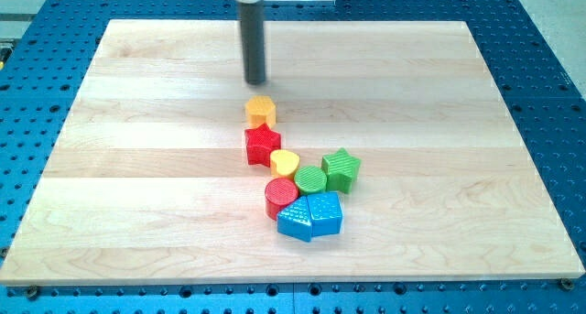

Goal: Move the hexagon to the top of the heart

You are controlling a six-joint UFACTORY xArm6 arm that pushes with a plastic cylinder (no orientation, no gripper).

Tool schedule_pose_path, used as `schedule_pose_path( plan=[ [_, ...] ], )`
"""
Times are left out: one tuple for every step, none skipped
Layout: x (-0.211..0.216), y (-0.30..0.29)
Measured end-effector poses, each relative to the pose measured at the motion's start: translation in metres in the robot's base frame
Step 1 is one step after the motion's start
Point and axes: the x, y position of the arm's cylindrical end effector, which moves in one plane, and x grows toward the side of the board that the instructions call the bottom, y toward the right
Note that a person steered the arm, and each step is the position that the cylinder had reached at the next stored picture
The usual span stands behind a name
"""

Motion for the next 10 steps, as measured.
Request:
schedule_pose_path(
  plan=[
    [0.071, 0.0],
    [0.041, 0.015],
    [0.002, 0.022],
    [0.011, 0.03],
    [0.091, 0.03],
    [0.106, 0.03],
    [0.102, 0.03],
    [0.102, 0.03],
    [0.127, 0.03],
    [0.143, 0.03]
  ],
)
